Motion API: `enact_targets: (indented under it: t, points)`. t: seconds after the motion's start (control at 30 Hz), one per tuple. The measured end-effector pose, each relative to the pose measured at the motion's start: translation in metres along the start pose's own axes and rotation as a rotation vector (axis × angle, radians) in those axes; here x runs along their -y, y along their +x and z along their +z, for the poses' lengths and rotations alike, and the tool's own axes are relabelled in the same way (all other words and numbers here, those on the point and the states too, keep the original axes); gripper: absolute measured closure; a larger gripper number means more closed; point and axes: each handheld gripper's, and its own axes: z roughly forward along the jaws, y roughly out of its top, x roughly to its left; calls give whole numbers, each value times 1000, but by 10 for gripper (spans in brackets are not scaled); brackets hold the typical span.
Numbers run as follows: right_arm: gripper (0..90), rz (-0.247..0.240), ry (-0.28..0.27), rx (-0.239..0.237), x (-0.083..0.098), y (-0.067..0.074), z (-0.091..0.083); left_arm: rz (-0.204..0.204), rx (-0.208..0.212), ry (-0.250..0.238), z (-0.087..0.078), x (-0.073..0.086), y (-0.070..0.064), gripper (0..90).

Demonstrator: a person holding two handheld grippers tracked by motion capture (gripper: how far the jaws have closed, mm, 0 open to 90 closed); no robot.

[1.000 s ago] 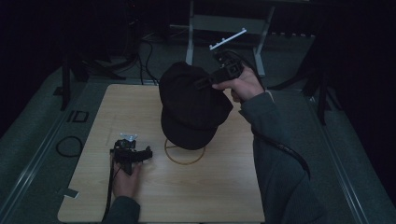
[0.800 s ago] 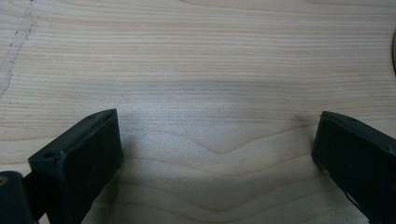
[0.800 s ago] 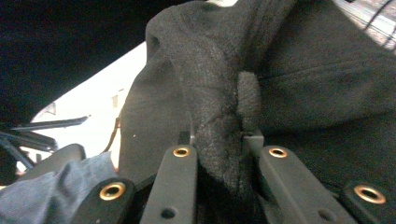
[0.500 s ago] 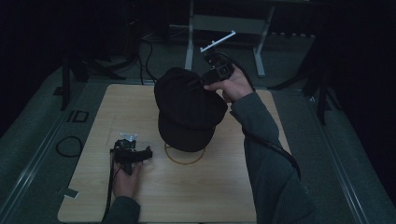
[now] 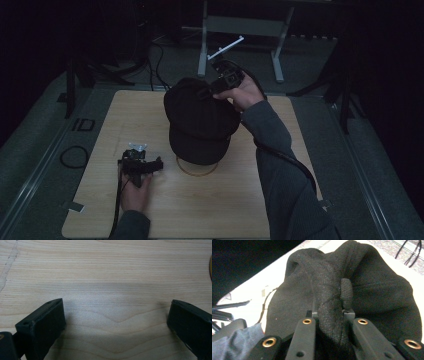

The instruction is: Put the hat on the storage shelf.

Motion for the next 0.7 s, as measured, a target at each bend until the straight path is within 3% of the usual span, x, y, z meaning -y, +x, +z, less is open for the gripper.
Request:
enact_targets:
  t: [0.23,0.7]
  points:
    - [704,-27,25,51,-3,6,9,1,0,0,0,0,0,12]
    - [440,-94,87,160,-8,21,23,1,-1,0,0,0,0,12]
